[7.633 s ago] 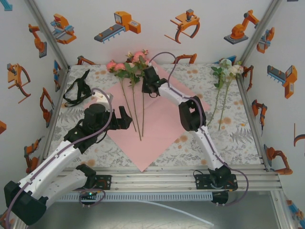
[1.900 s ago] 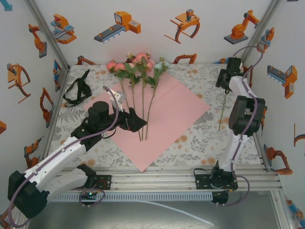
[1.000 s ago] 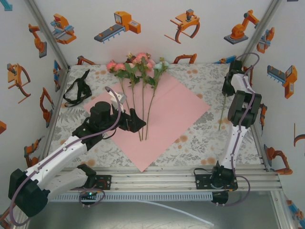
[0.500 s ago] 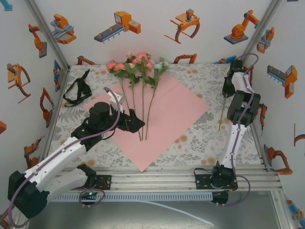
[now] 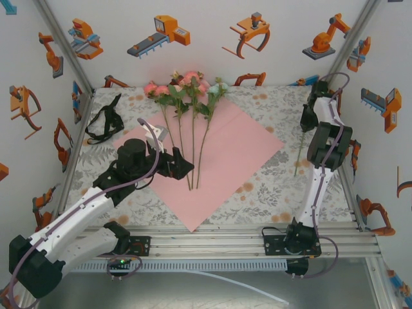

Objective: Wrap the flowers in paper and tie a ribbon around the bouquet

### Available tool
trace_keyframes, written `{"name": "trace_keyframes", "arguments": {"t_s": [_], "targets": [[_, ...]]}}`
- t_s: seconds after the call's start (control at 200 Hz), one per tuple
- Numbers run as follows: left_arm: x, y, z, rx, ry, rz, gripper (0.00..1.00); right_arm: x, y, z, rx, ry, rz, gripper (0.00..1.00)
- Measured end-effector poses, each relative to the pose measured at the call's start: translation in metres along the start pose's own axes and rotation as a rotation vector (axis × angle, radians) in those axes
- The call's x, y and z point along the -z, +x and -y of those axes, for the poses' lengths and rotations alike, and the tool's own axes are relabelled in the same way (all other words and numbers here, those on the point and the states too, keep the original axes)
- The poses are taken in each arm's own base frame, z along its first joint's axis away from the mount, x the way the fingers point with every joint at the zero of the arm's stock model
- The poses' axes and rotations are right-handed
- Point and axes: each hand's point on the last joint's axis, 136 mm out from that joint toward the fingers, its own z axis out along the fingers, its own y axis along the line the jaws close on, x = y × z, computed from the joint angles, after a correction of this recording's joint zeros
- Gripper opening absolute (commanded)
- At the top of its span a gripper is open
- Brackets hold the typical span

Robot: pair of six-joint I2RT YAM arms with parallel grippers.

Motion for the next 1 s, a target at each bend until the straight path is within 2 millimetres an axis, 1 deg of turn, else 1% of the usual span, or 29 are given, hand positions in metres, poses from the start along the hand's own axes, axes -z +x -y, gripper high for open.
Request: {"name": "trace_keyframes", "arguments": {"t_s": [0.065, 0.125, 0.19, 0.295, 0.375, 0.461, 0.521, 0.571, 0.661, 0.776, 0.841, 0.916, 1.001], "targets": [[0.0, 0.001, 0.0, 0.001, -0.002, -0.002, 0.97, 0.008, 0.004, -0.004, -0.018, -0.028, 0.003, 0.08], [0.0, 0.001, 0.0, 0.001, -0.001, -0.002, 0.97, 0.021, 0.004, -0.008, -0.044, -0.061, 0.025, 0.08], [-0.001, 0.001, -0.001, 0.001, -0.002, -0.005, 0.97, 0.04, 0.002, -0.014, -0.079, -0.103, 0.069, 0.08], [-0.002, 0.002, -0.001, 0.002, -0.004, -0.01, 0.97, 0.078, -0.002, -0.025, -0.147, -0.181, 0.161, 0.08], [-0.002, 0.002, -0.001, 0.002, -0.004, -0.01, 0.97, 0.103, -0.004, -0.038, -0.199, -0.248, 0.233, 0.08], [-0.002, 0.002, -0.001, 0.002, -0.004, -0.01, 0.97, 0.115, 0.0, -0.058, -0.229, -0.306, 0.276, 0.08], [-0.002, 0.002, -0.001, -0.001, -0.004, -0.009, 0.97, 0.117, 0.005, -0.08, -0.231, -0.345, 0.287, 0.08], [-0.001, 0.002, -0.001, -0.002, -0.005, -0.008, 0.97, 0.116, 0.012, -0.102, -0.221, -0.375, 0.285, 0.08], [-0.001, 0.001, -0.002, -0.003, -0.009, -0.004, 0.97, 0.114, 0.029, -0.149, -0.185, -0.429, 0.267, 0.08], [0.001, 0.001, -0.002, -0.003, -0.01, -0.002, 0.97, 0.12, 0.048, -0.214, -0.129, -0.502, 0.267, 0.08], [0.002, 0.0, -0.002, -0.005, -0.012, 0.0, 0.97, 0.123, 0.057, -0.246, -0.109, -0.542, 0.272, 0.08], [0.005, -0.001, -0.001, -0.007, -0.012, 0.005, 0.97, 0.119, 0.072, -0.281, -0.084, -0.58, 0.254, 0.08], [0.008, -0.002, 0.0, -0.009, -0.012, 0.011, 0.97, 0.107, 0.087, -0.311, -0.059, -0.592, 0.225, 0.08]]}}
